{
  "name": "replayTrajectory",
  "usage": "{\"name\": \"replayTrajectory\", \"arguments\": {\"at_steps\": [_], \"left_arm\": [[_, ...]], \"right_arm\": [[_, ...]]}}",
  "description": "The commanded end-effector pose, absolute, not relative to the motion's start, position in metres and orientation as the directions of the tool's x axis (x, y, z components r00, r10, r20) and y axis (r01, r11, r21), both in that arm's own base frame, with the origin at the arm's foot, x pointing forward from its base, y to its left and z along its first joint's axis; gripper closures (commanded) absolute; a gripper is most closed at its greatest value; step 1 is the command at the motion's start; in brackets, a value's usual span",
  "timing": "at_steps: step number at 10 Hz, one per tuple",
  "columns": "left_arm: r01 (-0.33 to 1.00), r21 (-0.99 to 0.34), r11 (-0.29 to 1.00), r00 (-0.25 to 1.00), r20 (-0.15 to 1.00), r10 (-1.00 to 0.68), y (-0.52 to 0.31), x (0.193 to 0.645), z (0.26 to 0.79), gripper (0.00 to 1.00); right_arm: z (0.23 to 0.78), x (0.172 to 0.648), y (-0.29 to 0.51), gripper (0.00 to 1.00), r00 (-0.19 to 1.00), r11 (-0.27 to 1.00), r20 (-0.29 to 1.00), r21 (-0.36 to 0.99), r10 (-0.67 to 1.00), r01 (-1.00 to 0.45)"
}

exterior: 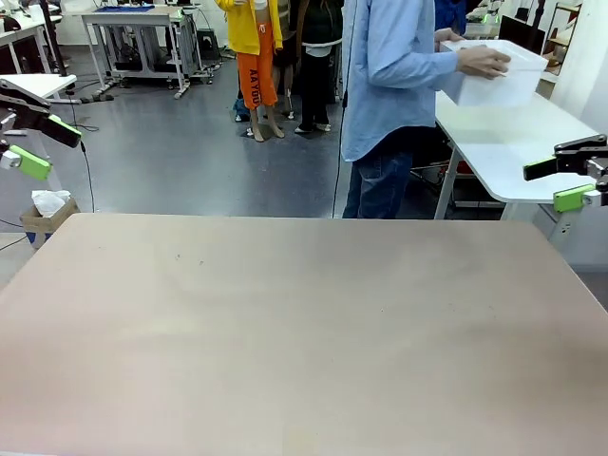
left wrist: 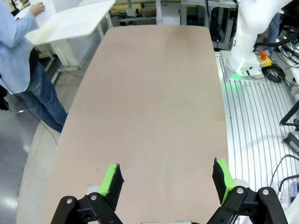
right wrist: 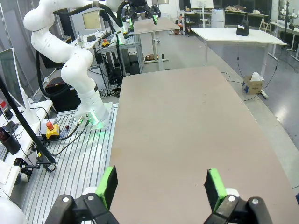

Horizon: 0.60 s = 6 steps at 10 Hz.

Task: Stack the cups and store them in the basket.
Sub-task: Place the stack of Reusable plastic cups into the Pantry Basket.

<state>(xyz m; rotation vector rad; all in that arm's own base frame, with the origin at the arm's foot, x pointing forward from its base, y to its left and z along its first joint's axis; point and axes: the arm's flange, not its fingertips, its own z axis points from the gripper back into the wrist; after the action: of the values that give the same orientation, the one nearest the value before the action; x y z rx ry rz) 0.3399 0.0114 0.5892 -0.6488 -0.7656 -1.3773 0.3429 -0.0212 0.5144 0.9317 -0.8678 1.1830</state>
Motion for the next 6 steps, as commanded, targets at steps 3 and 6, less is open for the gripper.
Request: {"name": "replayTrajectory", "arguments": {"at_steps": [3,6], "left_arm": [[0.996,0.042,0.083,0.016,0.801,-0.598,0.0112,0.3411,0.5904,0.0],[0.996,0.042,0.083,0.016,0.801,-0.598,0.0112,0.3411,0.5904,0.0]], "right_arm": [[0.5175,0.3438,-0.0196,0.0,0.182,0.136,0.917,0.142,0.355,-0.98],[0.5175,0.3438,-0.0196,0.0,0.182,0.136,0.917,0.142,0.355,-0.98]]}}
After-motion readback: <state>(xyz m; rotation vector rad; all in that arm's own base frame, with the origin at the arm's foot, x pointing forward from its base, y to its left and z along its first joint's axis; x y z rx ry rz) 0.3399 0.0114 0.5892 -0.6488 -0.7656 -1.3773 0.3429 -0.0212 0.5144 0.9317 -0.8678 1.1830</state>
